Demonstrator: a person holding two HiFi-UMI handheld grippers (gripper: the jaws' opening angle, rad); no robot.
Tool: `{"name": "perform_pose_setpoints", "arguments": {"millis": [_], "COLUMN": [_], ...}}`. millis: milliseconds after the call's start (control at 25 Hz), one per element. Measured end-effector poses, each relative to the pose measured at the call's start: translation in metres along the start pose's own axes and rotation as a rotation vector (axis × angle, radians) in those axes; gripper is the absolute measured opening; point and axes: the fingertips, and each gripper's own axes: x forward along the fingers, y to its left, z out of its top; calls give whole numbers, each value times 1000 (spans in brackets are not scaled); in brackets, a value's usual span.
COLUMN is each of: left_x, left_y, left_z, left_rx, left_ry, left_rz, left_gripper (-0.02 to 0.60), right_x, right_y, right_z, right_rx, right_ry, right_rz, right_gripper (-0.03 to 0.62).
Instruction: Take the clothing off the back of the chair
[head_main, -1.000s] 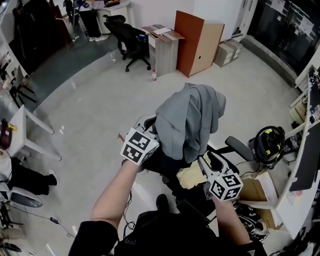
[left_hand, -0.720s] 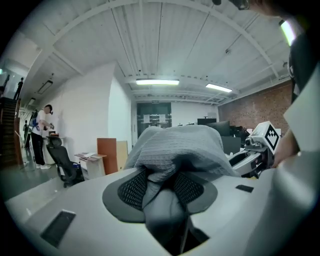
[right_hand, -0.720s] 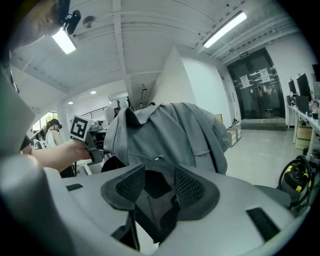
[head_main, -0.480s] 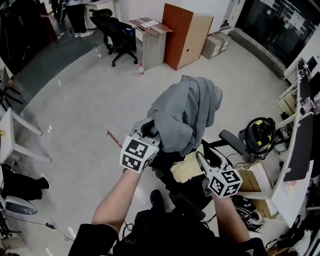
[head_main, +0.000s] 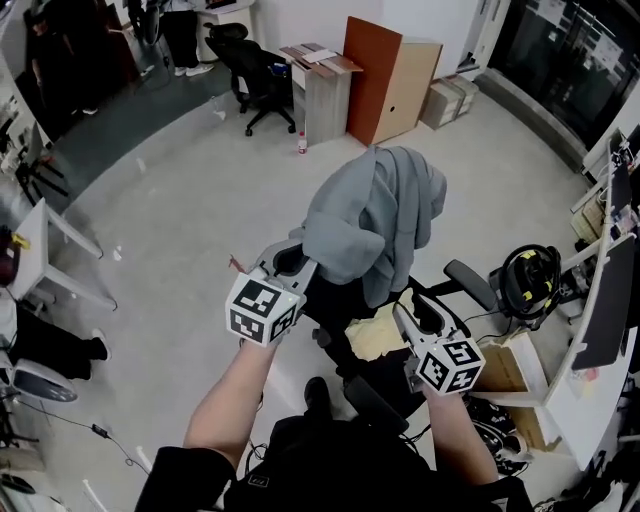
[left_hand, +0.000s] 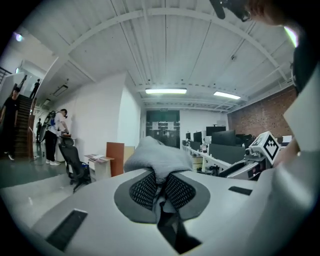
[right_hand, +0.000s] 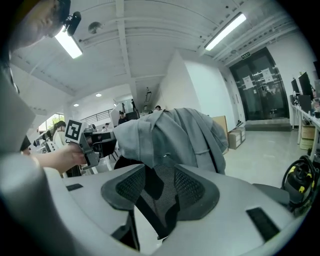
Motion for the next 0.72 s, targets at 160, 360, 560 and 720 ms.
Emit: {"name": "perform_pose_setpoints", "arguments": {"millis": [160,360,560,720], "left_x": [-34,-74,-116,-144], "left_y": [-44,-99,-154,-187], "left_z": [24,39,48,70], "left_rx": [5,-26,-49,-63], "left_ry": [-53,-94,-158,-226], "left_rz": [-32,-10,-14,-27], "left_gripper": [25,23,20,21], "right_x": [-26,-76,-130,-154], "right_y": [20,35,39,46], "right_z": [1,-10,-34,-44], "right_rx": [-21,-43,-60,-70], "right_ry": [-14,-30,-42,-45], "right_rz": [65,127,162,192], "right_gripper": [196,196,196,196]}}
